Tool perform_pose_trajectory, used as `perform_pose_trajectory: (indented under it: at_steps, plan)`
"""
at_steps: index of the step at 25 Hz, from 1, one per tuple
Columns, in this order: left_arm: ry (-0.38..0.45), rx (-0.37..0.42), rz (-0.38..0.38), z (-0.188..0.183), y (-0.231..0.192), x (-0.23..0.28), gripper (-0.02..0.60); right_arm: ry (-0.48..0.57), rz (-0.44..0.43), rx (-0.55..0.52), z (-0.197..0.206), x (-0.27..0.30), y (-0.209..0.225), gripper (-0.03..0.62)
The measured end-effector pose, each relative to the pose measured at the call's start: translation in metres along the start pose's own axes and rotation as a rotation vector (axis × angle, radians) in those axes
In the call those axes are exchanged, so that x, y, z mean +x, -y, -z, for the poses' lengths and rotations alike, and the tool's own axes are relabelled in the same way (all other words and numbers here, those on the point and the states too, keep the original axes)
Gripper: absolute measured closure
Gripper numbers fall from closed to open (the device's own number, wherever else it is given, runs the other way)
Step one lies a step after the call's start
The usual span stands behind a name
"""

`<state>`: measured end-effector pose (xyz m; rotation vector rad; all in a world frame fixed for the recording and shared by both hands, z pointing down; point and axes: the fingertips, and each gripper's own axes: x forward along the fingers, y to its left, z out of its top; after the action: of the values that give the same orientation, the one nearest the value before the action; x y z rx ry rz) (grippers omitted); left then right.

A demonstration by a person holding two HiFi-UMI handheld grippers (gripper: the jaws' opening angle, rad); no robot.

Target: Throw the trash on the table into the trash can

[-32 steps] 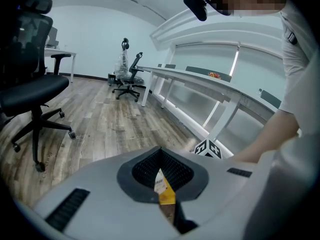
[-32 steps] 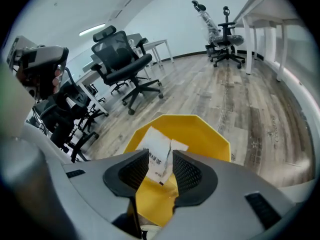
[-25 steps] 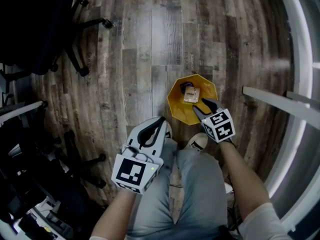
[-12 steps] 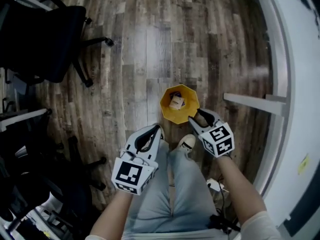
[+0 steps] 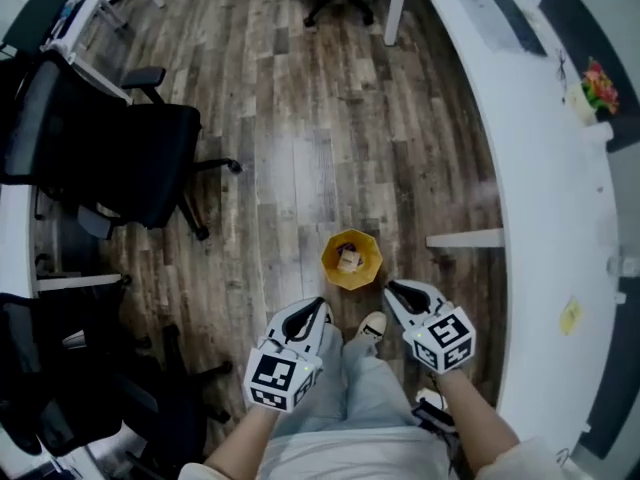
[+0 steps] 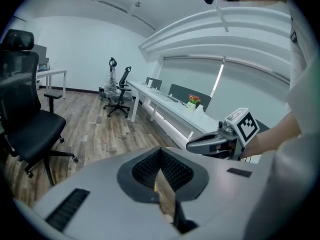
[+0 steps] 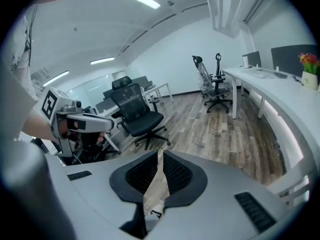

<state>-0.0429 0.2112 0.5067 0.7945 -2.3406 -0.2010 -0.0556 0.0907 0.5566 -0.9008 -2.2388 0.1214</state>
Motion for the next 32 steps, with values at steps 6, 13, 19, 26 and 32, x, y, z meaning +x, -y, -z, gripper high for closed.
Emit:
perform_pose_trajectory:
  at_steps: [6,13,19,26,32]
  plan:
    - [-0.012,0.048,0.053,-0.041,0.041,-0.037,0.581,0.070,0.000,-0.012,-0.055,-0.069,-0.033,0.551]
    - [0.028,0.074,0.086,-0.085,0.070,-0.047,0.581,0.148,0.039,0.042,-0.088,-0.120,-0.039,0.554]
    - [0.011,0.080,0.167,-0.099,0.097,-0.045,0.581,0.193,0.059,0.036,-0.106,-0.144,-0.043,0.556]
    - [-0.001,0.133,0.185,-0.103,0.117,-0.043,0.583,0.225,0.073,0.062,-0.105,-0.159,-0.039,0.556]
    - [0.046,0.154,0.173,-0.114,0.127,-0.041,0.581,0.237,0.071,0.083,-0.098,-0.169,-0.032,0.556]
